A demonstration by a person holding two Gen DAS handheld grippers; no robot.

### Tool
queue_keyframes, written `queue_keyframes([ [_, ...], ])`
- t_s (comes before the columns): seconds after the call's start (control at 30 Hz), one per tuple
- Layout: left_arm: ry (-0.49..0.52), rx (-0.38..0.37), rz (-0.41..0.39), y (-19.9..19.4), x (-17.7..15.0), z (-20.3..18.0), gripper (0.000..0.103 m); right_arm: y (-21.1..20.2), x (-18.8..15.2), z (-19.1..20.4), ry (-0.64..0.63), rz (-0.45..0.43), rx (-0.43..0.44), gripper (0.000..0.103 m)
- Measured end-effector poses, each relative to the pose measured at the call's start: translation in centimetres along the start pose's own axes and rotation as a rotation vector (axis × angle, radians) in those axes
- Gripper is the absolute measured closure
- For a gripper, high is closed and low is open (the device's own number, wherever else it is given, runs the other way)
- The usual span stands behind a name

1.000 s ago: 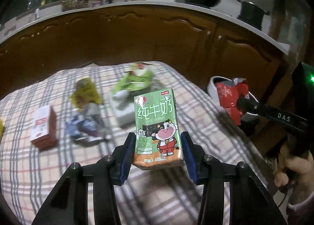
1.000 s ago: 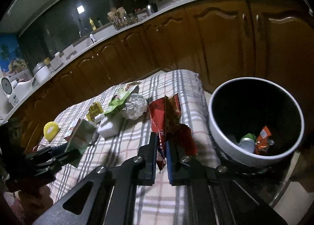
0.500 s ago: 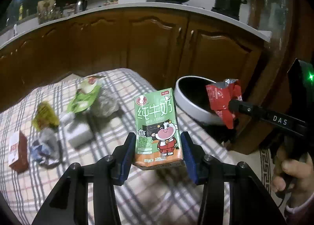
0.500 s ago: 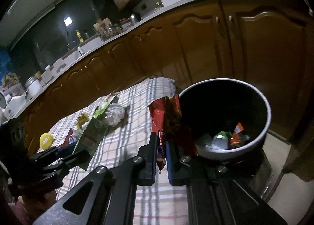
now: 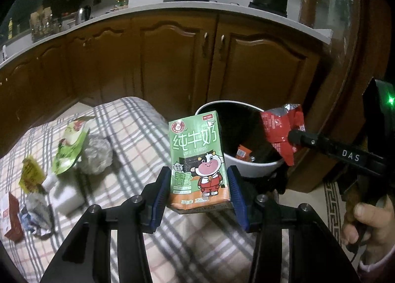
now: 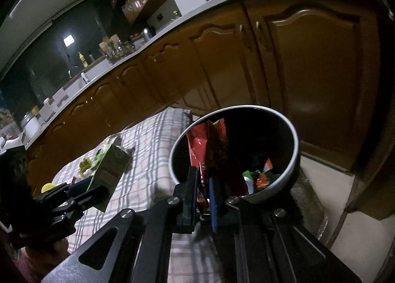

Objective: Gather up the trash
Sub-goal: 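Carry the carton and red bag over the white bin and release both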

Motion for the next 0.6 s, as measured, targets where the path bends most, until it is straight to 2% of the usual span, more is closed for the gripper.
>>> queue_keyframes([
  [0.6,0.019,-0.015,0.023,6.6,4.3,-1.7,0.058,2.1,2.3,-3.4,0.025,0.018,-0.030,0.095],
])
Point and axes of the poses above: each gripper's, at about its wrist camera, not at the fingertips, and y roughly the way its jaws point, z to its left, x to its top, the point moved 8 cm from there along y, roughly the way its jaws point, and after that the axes turned 6 degrees about -x, right-handed, at the moved point
